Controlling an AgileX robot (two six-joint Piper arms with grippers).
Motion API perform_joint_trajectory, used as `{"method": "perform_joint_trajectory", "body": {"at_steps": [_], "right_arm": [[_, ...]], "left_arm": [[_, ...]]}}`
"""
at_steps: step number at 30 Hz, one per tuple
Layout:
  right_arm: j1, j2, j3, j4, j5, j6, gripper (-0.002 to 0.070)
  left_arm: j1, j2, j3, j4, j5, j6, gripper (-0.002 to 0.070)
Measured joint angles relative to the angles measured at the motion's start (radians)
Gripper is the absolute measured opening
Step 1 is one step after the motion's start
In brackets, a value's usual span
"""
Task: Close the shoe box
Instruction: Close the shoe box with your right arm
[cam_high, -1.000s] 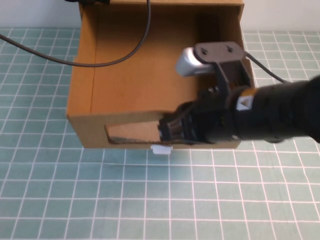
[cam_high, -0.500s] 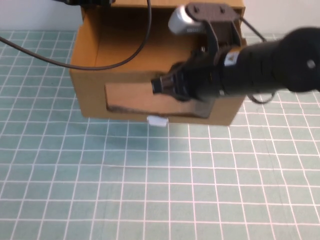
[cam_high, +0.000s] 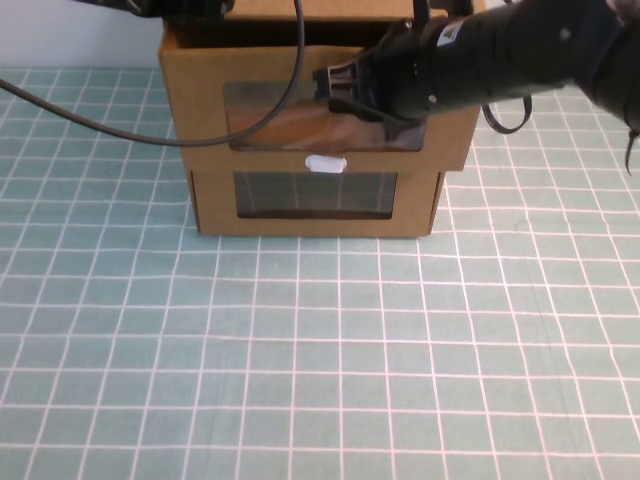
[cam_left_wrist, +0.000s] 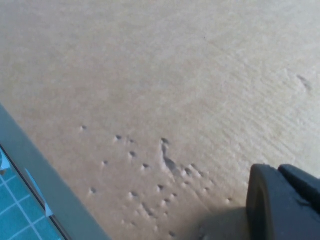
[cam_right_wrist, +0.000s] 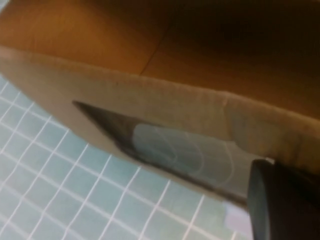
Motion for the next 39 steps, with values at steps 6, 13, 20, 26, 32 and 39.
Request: {"method": "perform_joint_trajectory", "body": {"at_steps": [6,13,20,26,32,39], "right_arm": [[-0.006,0.011,-0.066,0.096,0.125,-0.077,-0.0011],[-0.006,0.017,-0.072,0.117,0.051,-0.108,-0.0011],[-0.006,0.056,-0.075,0.12,-0.075,-0.112,-0.0011],[-0.003,0.089,-0.075,0.131,-0.186,-0.115,-0.0011],[0.003,0.132,-0.075,0.133,-0.295,-0.12,-0.0011],[0.001,0.127,-0.078,0.141,-0.257,-0.132,-0.0011]], "left_arm": [[0.0,0.0,0.0,0.0,0.002,0.0,-0.0005],[0.0,0.0,0.0,0.0,0.004,0.0,-0.0005],[0.0,0.0,-0.001,0.0,0.004,0.0,-0.0005],[0.0,0.0,-0.002,0.0,0.004,0.0,-0.0005],[0.0,0.0,-0.005,0.0,0.004,0.0,-0.0005],[0.0,0.0,-0.005,0.0,0.01,0.0,-0.0005]]}}
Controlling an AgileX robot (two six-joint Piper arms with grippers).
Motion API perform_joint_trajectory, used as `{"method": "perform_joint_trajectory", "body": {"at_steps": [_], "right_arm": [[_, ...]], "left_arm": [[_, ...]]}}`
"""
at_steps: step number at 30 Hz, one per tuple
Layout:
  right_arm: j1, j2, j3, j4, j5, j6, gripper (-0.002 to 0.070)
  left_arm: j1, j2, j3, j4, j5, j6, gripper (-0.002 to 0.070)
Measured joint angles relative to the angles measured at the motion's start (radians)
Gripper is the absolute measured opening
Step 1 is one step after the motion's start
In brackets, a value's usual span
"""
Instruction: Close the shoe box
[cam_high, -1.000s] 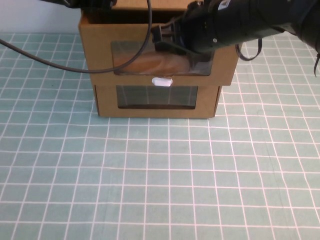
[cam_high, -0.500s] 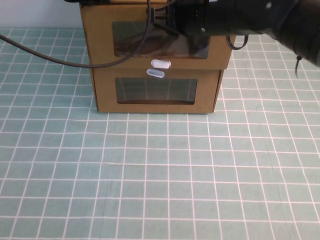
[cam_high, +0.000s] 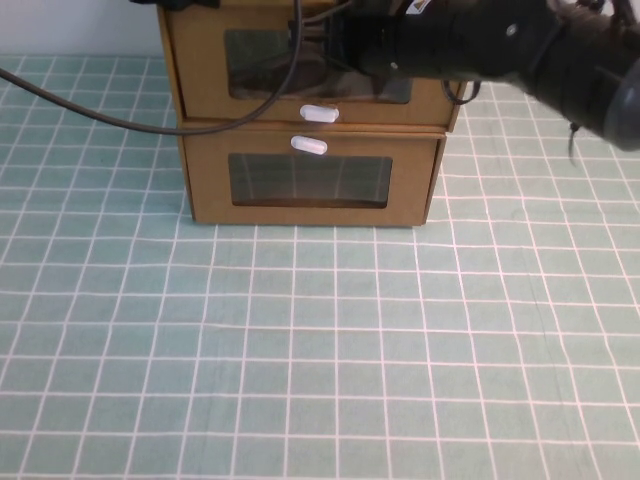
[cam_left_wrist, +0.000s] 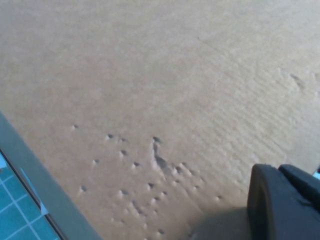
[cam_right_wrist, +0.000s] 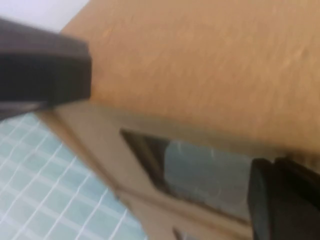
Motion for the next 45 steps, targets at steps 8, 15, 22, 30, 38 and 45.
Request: {"method": "perform_joint_trajectory", "body": {"at_steps": [8,15,22,30,38,45], "right_arm": [[-0.011,-0.184,0.0,-0.04,0.255,0.0,-0.0011],[-0.008,-0.42,0.08,-0.153,0.427,0.082,-0.0011],[0.012,-0.81,0.455,-0.258,0.46,0.209,-0.0011],[0.012,-1.342,0.894,-0.267,0.498,0.275,-0.0011],[0.012,-1.757,1.149,-0.271,0.433,0.304,-0.0011],[0.012,-1.866,1.376,-0.274,0.186,0.292,-0.0011]], "left_arm": [[0.0,-0.071,0.0,0.012,0.032,-0.012,-0.0005],[0.015,-0.263,0.094,0.014,0.0,-0.02,-0.0005],[0.016,-0.616,0.502,-0.029,-0.185,0.046,-0.0005],[0.016,-1.095,0.99,-0.096,-0.38,0.104,-0.0005],[0.016,-1.506,1.352,-0.135,-0.529,0.106,-0.0005],[0.016,-1.655,1.597,-0.145,-0.602,0.106,-0.0005]]}}
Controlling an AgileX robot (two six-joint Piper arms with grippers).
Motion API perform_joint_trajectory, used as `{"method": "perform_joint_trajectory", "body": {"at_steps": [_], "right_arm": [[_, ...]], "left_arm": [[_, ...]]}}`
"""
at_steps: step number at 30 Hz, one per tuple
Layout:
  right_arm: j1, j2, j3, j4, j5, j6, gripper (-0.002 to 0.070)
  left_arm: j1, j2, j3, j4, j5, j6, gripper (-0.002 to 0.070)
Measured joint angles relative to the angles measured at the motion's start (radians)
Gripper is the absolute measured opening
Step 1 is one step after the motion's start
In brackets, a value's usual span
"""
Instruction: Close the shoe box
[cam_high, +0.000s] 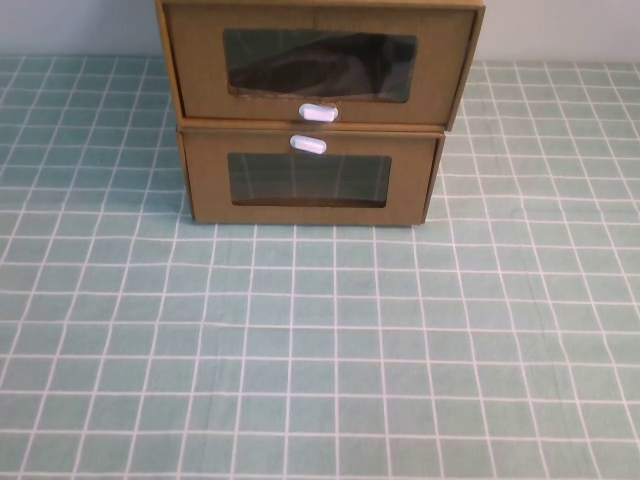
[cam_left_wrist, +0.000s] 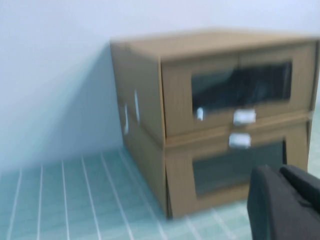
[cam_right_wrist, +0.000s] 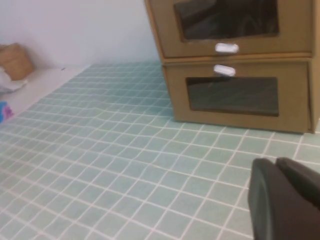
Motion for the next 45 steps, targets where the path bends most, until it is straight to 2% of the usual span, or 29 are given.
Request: {"method": "perform_joint_trajectory", "body": {"at_steps": [9,13,20,30,34,36,42,45], "right_arm": [[0.0,0.0,0.263,0.0,-0.324,-0.009,-0.0011],[0.0,0.0,0.335,0.0,-0.389,-0.011,-0.0011],[0.0,0.0,0.4,0.0,-0.36,-0.011,-0.0011],[0.0,0.0,0.4,0.0,-0.179,-0.011,-0.0011],[-0.009,-0.005,0.4,-0.038,-0.171,-0.011,-0.0011],[-0.071,-0.009,0.4,-0.071,-0.177,-0.011,-0.0011],[-0.385,-0.028,0.4,-0.088,-0.243,-0.044,-0.0011],[-0.483,-0.049,0.4,-0.088,-0.216,-0.074,-0.0011]], "left_arm": [[0.0,-0.004,0.25,-0.012,-0.142,0.0,-0.0005],[0.0,-0.005,0.292,-0.017,-0.189,0.0,-0.0005],[0.0,-0.006,0.294,-0.02,-0.185,0.0,-0.0005],[0.0,-0.006,0.294,-0.02,-0.184,0.0,-0.0005],[0.0,-0.006,0.294,-0.02,-0.184,0.0,-0.0005],[0.0,-0.006,0.294,-0.02,-0.184,0.0,-0.0005],[0.0,-0.006,0.294,-0.02,-0.184,0.0,-0.0005],[0.0,-0.006,0.294,-0.02,-0.184,0.0,-0.0005]]}}
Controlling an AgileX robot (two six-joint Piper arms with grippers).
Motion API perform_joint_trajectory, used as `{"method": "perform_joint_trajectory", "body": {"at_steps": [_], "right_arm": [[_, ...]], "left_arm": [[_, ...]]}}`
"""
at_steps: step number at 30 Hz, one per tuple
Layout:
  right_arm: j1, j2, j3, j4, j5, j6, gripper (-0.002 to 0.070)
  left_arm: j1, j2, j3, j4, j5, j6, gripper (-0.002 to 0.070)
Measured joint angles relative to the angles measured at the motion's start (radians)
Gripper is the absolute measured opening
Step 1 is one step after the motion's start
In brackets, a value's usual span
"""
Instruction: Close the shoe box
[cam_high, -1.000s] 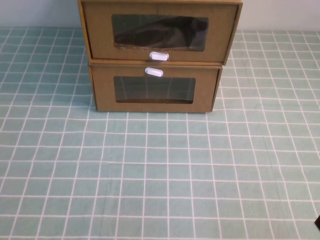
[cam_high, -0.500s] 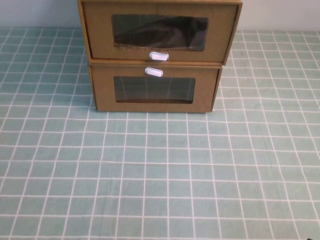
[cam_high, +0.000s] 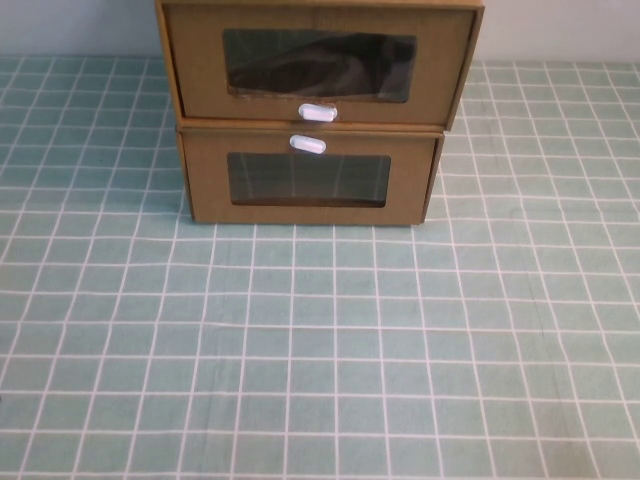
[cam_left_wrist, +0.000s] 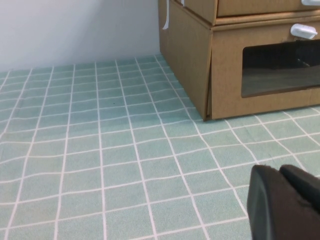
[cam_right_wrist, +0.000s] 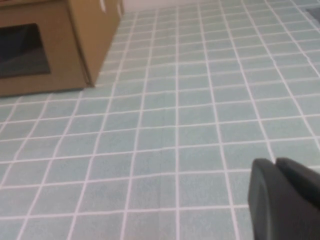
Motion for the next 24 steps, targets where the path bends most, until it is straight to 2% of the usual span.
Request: {"method": "perform_joint_trajectory", "body": {"at_steps": [3,24], "right_arm": [[-0.036,0.0,0.0,0.0,0.031,-0.006,-0.0011],[-0.04,0.0,0.0,0.0,0.053,-0.01,-0.0011]], "left_arm": [[0.0,0.0,0.0,0.0,0.002,0.0,-0.0005],[-0.013,-0.004,0.0,0.0,0.0,0.0,-0.0005]]}}
